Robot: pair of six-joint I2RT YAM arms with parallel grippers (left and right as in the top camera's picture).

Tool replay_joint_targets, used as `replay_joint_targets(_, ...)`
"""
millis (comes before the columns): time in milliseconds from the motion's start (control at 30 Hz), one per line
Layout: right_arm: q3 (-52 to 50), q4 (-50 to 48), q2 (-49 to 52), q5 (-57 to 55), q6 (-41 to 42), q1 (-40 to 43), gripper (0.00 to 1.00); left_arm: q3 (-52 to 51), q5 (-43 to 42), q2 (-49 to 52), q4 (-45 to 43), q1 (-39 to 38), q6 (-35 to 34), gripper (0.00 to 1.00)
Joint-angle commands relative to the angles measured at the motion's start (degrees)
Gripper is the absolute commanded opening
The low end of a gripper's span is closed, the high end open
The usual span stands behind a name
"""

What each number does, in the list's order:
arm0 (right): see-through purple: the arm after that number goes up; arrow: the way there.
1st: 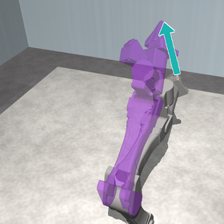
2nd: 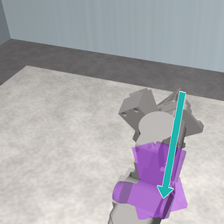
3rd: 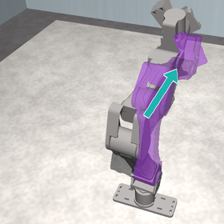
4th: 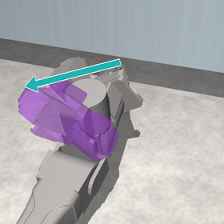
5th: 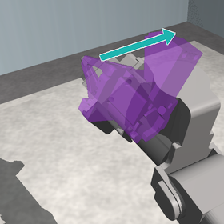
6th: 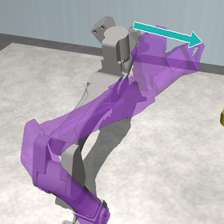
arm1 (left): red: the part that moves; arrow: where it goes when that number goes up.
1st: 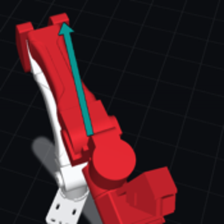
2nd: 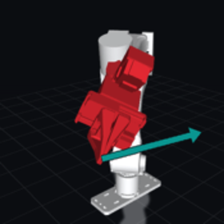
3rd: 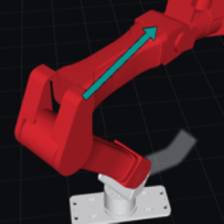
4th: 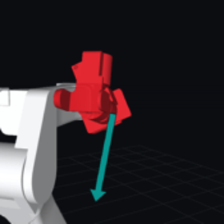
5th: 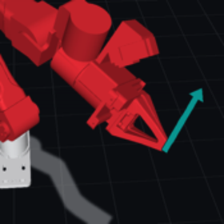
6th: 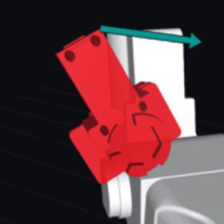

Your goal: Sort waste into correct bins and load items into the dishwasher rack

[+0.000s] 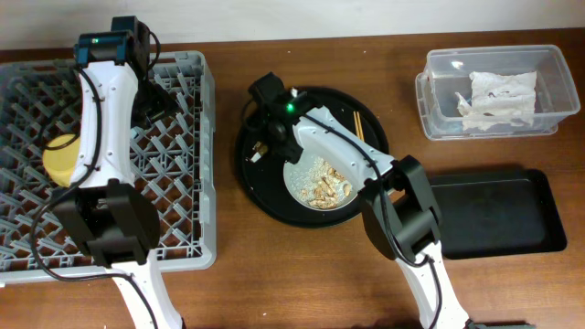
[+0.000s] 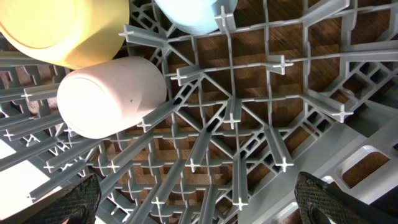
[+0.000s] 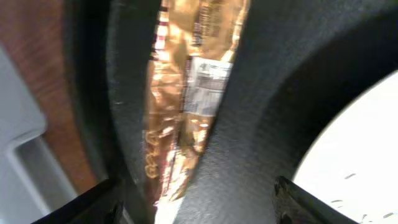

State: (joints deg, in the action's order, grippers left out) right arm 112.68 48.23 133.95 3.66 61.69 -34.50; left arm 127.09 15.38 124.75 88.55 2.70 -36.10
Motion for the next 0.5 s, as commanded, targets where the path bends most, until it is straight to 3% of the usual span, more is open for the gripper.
replay_joint_targets(0,-0.09,-0.96,2.19,-0.26,1.81,-0.63,0.72,0.46,0.26,-0.02,0.02,0.2,-0.55,0.99)
replay_joint_targets(300,-0.09,-4.35,5.33,-1.38,1.64,-2.95,0.7,0.46,0.26,-0.02,0.02,0.2,-0.55,0.99)
replay_joint_targets(367,-0.11,-4.28,7.26,-1.11,1.62,-2.95,0.61,0.46,0.26,-0.02,0.02,0.2,-0.55,0.99)
replay_joint_targets(467,0.98,-4.13,6.49,-0.85,0.0,-2.6,0.25,0.46,0.26,-0.02,0.0,0.2,-0.55,0.99)
